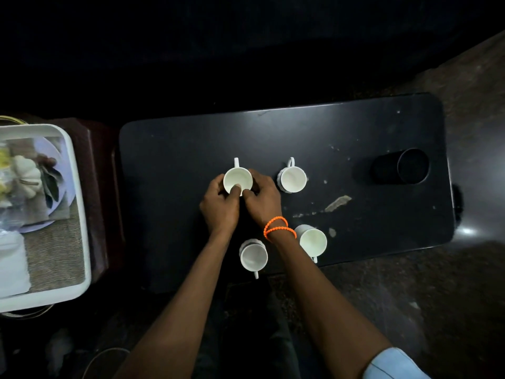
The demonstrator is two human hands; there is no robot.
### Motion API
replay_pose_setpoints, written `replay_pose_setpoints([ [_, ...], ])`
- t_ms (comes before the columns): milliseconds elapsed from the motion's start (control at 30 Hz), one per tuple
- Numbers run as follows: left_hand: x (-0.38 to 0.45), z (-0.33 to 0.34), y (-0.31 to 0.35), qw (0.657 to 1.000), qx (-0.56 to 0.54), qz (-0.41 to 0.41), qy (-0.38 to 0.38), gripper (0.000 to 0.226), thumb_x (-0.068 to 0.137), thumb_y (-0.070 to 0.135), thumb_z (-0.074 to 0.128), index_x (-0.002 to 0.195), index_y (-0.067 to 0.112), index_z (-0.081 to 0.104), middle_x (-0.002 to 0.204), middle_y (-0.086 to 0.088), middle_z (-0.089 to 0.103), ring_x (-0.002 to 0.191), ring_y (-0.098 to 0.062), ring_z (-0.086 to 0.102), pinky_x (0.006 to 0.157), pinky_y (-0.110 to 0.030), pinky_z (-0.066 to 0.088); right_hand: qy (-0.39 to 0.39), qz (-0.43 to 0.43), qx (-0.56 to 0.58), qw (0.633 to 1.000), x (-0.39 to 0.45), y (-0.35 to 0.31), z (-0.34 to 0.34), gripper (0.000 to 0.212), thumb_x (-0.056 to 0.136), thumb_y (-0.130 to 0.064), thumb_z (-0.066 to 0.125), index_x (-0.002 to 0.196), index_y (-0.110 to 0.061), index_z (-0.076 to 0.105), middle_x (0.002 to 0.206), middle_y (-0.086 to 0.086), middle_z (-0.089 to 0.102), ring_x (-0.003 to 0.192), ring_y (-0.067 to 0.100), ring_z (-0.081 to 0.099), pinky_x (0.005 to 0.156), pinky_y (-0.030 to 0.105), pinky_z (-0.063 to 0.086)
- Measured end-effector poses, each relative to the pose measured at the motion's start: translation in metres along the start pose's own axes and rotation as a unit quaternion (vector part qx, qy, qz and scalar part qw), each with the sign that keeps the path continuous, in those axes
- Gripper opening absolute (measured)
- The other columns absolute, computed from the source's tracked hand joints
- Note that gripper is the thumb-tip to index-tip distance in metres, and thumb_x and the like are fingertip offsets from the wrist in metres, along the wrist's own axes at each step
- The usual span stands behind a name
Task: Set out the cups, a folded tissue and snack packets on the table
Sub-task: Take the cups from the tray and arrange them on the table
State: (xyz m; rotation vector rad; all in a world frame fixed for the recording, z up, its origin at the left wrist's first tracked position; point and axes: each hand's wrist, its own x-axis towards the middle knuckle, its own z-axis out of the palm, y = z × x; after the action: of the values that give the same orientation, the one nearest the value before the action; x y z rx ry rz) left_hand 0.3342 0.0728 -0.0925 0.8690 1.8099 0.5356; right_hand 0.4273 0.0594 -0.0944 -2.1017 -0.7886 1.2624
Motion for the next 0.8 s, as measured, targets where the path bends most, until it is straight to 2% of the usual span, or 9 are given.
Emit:
replay_pose_setpoints([
  [67,0.002,0.001,0.000,0.999,0.039,0.024,-0.008,0.047,0.083,0.022,0.076,0.129,0.016,0.067,0.121,-0.003,0.074,0.112,-0.022,0.070,0.101,-0.044,0.055,0.022,-0.024,-0.012,0.999,0.000,0.002,-0.007,0.046,0.078,-0.005,0.060,0.122,-0.015,0.068,0.119,0.005,0.068,0.112,0.020,0.064,0.100,0.039,0.051],
  [133,0.003,0.003,0.000,0.995,0.086,0.053,-0.016,0.061,0.083,0.026,0.080,0.139,0.011,0.060,0.135,-0.010,0.066,0.127,-0.028,0.061,0.112,-0.039,0.046,0.106,-0.071,-0.048,0.991,-0.003,0.007,-0.019,0.039,0.076,-0.005,0.061,0.113,-0.013,0.069,0.110,0.004,0.068,0.103,0.022,0.064,0.093,0.035,0.052],
  [200,0.003,0.006,0.001,0.988,0.126,0.087,-0.022,0.077,0.081,0.032,0.084,0.147,0.012,0.052,0.145,-0.011,0.056,0.134,-0.027,0.052,0.109,-0.024,0.037,0.218,-0.113,-0.102,0.964,-0.003,0.014,-0.035,0.034,0.074,-0.009,0.066,0.107,-0.010,0.069,0.103,0.008,0.062,0.095,0.028,0.059,0.083,0.030,0.047],
  [267,0.003,0.008,0.001,0.977,0.168,0.124,-0.041,0.090,0.076,0.035,0.087,0.152,0.015,0.044,0.149,-0.008,0.048,0.137,-0.025,0.048,0.108,-0.025,0.038,0.276,-0.100,-0.178,0.939,0.001,0.022,-0.053,0.038,0.074,-0.022,0.073,0.109,-0.009,0.067,0.105,0.013,0.059,0.095,0.031,0.057,0.080,0.037,0.046],
  [367,0.004,0.010,0.000,0.952,0.241,0.178,-0.057,0.097,0.072,0.029,0.091,0.154,0.016,0.041,0.149,-0.009,0.047,0.137,-0.028,0.048,0.112,-0.039,0.044,0.238,-0.011,-0.229,0.944,0.010,0.032,-0.066,0.064,0.073,-0.047,0.077,0.124,-0.013,0.058,0.122,0.013,0.054,0.110,0.034,0.052,0.086,0.046,0.049],
  [467,0.005,0.011,0.001,0.937,0.273,0.215,-0.037,0.087,0.073,0.017,0.089,0.150,0.012,0.048,0.141,-0.011,0.054,0.129,-0.030,0.053,0.104,-0.041,0.049,0.177,0.010,-0.167,0.970,0.018,0.039,-0.068,0.079,0.068,-0.049,0.083,0.131,-0.014,0.052,0.131,0.011,0.050,0.119,0.031,0.049,0.091,0.037,0.048],
  [533,0.006,0.011,0.001,0.934,0.274,0.227,-0.027,0.080,0.072,0.011,0.087,0.145,0.009,0.053,0.135,-0.014,0.058,0.124,-0.033,0.057,0.099,-0.041,0.051,0.162,0.004,-0.156,0.974,0.023,0.041,-0.068,0.073,0.068,-0.046,0.085,0.126,-0.013,0.055,0.126,0.010,0.054,0.115,0.029,0.053,0.088,0.033,0.046],
  [633,0.009,0.011,0.001,0.935,0.269,0.230,-0.027,0.078,0.071,0.008,0.086,0.143,0.007,0.055,0.132,-0.016,0.060,0.120,-0.035,0.059,0.097,-0.041,0.051,0.176,-0.018,-0.165,0.970,0.026,0.041,-0.067,0.054,0.071,-0.042,0.081,0.110,-0.010,0.062,0.114,0.011,0.061,0.106,0.029,0.057,0.079,0.026,0.039],
  [800,0.009,0.013,0.000,0.936,0.255,0.242,-0.026,0.079,0.068,0.006,0.087,0.142,0.006,0.057,0.131,-0.016,0.062,0.118,-0.035,0.060,0.098,-0.041,0.051,0.195,-0.017,-0.169,0.966,0.024,0.044,-0.069,0.051,0.073,-0.040,0.078,0.113,-0.012,0.064,0.114,0.010,0.060,0.101,0.029,0.060,0.077,0.027,0.039],
])
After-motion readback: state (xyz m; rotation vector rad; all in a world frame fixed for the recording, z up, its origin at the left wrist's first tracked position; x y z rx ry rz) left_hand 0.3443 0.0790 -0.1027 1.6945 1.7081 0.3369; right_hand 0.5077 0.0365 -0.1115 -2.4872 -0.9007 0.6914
